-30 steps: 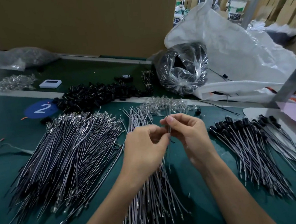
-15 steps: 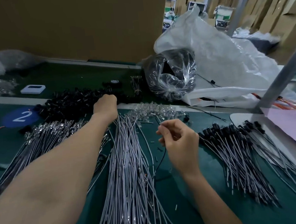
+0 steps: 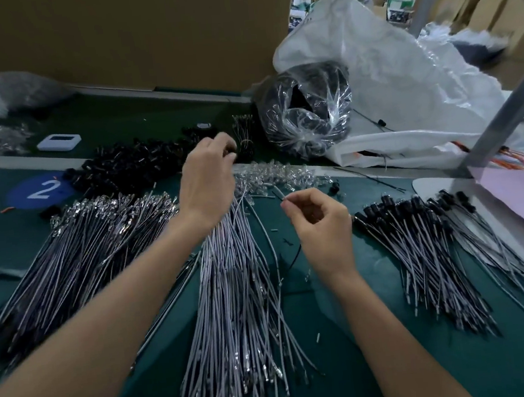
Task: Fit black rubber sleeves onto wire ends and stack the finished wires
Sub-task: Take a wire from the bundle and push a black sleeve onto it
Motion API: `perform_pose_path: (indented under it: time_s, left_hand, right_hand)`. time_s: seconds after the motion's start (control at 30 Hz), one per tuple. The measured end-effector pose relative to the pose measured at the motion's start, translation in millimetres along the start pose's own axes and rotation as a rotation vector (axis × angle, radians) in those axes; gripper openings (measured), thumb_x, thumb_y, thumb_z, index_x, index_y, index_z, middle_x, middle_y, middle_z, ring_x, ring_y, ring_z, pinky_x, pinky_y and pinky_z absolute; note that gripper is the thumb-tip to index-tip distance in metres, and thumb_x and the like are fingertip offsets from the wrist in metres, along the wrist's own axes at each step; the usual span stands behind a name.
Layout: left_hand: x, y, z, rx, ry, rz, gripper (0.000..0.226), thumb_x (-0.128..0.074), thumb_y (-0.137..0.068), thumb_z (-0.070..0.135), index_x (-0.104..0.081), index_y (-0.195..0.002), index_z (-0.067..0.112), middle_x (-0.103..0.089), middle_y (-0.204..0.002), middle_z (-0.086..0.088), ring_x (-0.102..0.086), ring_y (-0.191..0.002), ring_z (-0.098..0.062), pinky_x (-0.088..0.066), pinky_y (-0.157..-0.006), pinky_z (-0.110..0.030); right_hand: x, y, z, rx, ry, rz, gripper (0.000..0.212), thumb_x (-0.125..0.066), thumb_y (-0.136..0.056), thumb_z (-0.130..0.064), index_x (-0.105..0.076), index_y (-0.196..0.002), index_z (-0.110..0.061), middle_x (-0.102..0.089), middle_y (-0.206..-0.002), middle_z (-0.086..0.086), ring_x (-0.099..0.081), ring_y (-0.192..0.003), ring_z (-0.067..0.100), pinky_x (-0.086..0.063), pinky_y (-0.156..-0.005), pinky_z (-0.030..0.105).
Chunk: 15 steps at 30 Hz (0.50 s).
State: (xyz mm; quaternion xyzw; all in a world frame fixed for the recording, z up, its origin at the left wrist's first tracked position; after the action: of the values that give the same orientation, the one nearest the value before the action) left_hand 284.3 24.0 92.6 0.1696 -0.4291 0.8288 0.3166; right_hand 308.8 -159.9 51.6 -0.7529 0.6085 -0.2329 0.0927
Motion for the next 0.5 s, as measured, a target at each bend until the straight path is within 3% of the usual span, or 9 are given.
perform_pose_path:
  time_s: [0.1, 0.2, 0.33, 0.5]
  left_hand:
    - [7.6, 47.9, 4.1, 0.171, 0.325, -0.032, 0.018, -0.066, -0.091, 0.004, -0.071, -0.104, 0.016, -0.069, -0.097, -0.003, -0.068, -0.079, -0.012, -0.055, -0.074, -0.019]
    - [3.8, 76.7, -1.4, 0.39, 0.6, -0.095, 0.028, -0.066, -0.089, -0.001, -0.072, -0.095, 0.026, -0.073, -0.094, 0.0, -0.072, -0.078, -0.011, -0.056, -0.072, -0.019]
    - [4.9, 84.7, -3.3, 0.547, 0.936, -0.049, 0.024, -0.065, -0.088, -0.006, -0.069, -0.101, 0.014, -0.073, -0.092, -0.005, -0.074, -0.081, -0.017, -0.057, -0.073, -0.022]
    - [4.1, 85.1, -5.6, 0.587, 1.061, -0.04, 0.017, -0.065, -0.086, -0.007, -0.068, -0.098, 0.005, -0.075, -0.084, -0.004, -0.074, -0.082, -0.019, -0.058, -0.074, -0.024]
  right_hand:
    - [-2.4, 1.0, -2.3, 0.001, -0.02, -0.032, 0.013, -0.068, -0.09, -0.008, -0.068, -0.083, -0.02, -0.064, -0.071, -0.005, -0.055, -0.063, 0.006, -0.047, -0.059, 0.02]
    - [-2.4, 2.1, -2.8, -0.009, -0.046, -0.047, 0.01, -0.072, -0.087, -0.008, -0.071, -0.084, -0.018, -0.068, -0.074, 0.0, -0.06, -0.068, 0.018, -0.052, -0.065, 0.029]
    - [-0.9, 0.6, -2.5, -0.029, -0.065, -0.062, 0.011, -0.075, -0.083, -0.008, -0.073, -0.08, -0.019, -0.07, -0.073, 0.004, -0.061, -0.067, 0.016, -0.053, -0.066, 0.031]
    - [1.0, -0.8, -2.6, -0.036, -0.054, -0.064, 0.014, -0.077, -0.082, -0.009, -0.074, -0.078, -0.022, -0.071, -0.07, 0.0, -0.06, -0.065, 0.009, -0.052, -0.065, 0.025]
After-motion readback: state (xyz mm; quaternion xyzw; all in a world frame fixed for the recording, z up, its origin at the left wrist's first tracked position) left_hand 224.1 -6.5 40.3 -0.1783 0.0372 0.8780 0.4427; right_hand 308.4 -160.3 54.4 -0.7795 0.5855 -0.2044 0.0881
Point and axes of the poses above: each hand's wrist, its own y-axis away from the middle knuckle, its own x-axis out of the back of the hand, z = x × y, the point moved 5 cm from there along -y, towards the middle knuckle
